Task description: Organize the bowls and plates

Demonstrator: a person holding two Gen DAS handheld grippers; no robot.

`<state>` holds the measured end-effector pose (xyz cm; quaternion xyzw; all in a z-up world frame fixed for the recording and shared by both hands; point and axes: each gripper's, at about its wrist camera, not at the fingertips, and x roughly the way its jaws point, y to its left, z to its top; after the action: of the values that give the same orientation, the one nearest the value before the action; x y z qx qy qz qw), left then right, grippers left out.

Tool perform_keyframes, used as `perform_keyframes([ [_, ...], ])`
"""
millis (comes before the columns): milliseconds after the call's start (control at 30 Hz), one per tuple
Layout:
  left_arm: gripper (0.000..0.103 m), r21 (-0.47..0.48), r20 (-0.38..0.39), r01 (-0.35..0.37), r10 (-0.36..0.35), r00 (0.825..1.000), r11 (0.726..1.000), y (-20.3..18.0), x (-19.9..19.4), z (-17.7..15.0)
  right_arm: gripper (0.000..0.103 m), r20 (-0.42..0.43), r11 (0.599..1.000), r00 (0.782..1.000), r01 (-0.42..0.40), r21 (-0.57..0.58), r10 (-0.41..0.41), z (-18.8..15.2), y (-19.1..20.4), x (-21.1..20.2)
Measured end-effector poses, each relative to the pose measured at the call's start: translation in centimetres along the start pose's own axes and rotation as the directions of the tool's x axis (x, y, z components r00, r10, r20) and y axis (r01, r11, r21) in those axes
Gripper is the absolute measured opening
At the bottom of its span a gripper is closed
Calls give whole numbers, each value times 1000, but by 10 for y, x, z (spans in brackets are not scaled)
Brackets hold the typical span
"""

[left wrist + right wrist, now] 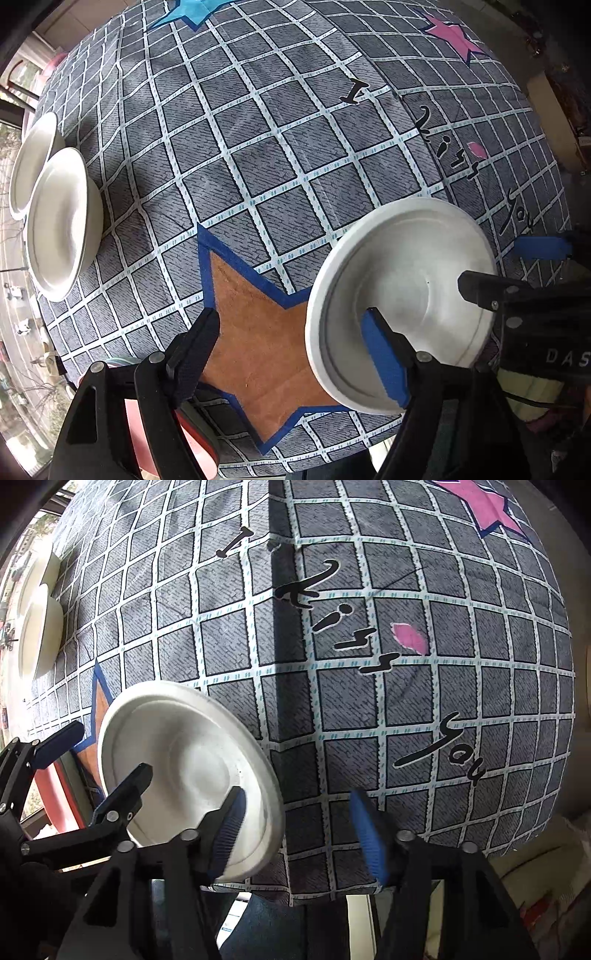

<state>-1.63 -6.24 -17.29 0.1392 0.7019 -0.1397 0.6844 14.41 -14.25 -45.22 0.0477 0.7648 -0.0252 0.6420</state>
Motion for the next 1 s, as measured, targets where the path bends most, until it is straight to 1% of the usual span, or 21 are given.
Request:
perform_keyframes([
  [67, 82, -42, 12, 20, -20, 1000, 999, 16, -8, -3, 82, 25, 999, 1000, -12, 30, 11, 2, -10, -10],
  [200, 82, -115, 57, 50, -44, 997, 992, 48, -26, -10, 82, 59, 996, 998, 10, 91, -16, 12, -26, -29],
  [300, 82, -177, 88, 52, -36, 995, 983, 75, -38, -13, 82, 93, 995, 995, 23, 97, -32, 23, -24, -45],
  [367, 82, -226, 107, 44, -20, 994, 973, 95, -45, -13, 82, 115, 997, 993, 26, 79, -35, 33, -15, -56],
  [433, 82, -284, 126, 38, -2, 992, 958, 116, -51, -14, 82, 134, 999, 990, 27, 44, -33, 44, 2, -67],
  [500, 82, -349, 140, 31, 19, 990, 937, 136, -54, -15, 82, 148, 999, 988, 32, -4, -31, 55, 24, -74],
  [567, 82, -407, 137, 18, 41, 990, 913, 154, -52, -17, 82, 161, 998, 987, 34, -59, -24, 64, 51, -80],
  [700, 82, -514, 125, -9, 85, 989, 858, 189, -46, -23, 82, 161, 985, 987, 27, -171, 1, 82, 111, -82],
  [767, 82, -550, 114, -21, 100, 988, 835, 207, -41, -26, 82, 154, 976, 988, 21, -218, 13, 90, 136, -78],
  [867, 82, -589, 98, -40, 120, 988, 807, 228, -34, -26, 82, 138, 965, 990, 25, -261, 12, 98, 163, -66],
  [1000, 82, -630, 86, -37, 117, 989, 776, 252, -20, -22, 82, 121, 957, 993, 29, -290, 7, 110, 199, -52],
])
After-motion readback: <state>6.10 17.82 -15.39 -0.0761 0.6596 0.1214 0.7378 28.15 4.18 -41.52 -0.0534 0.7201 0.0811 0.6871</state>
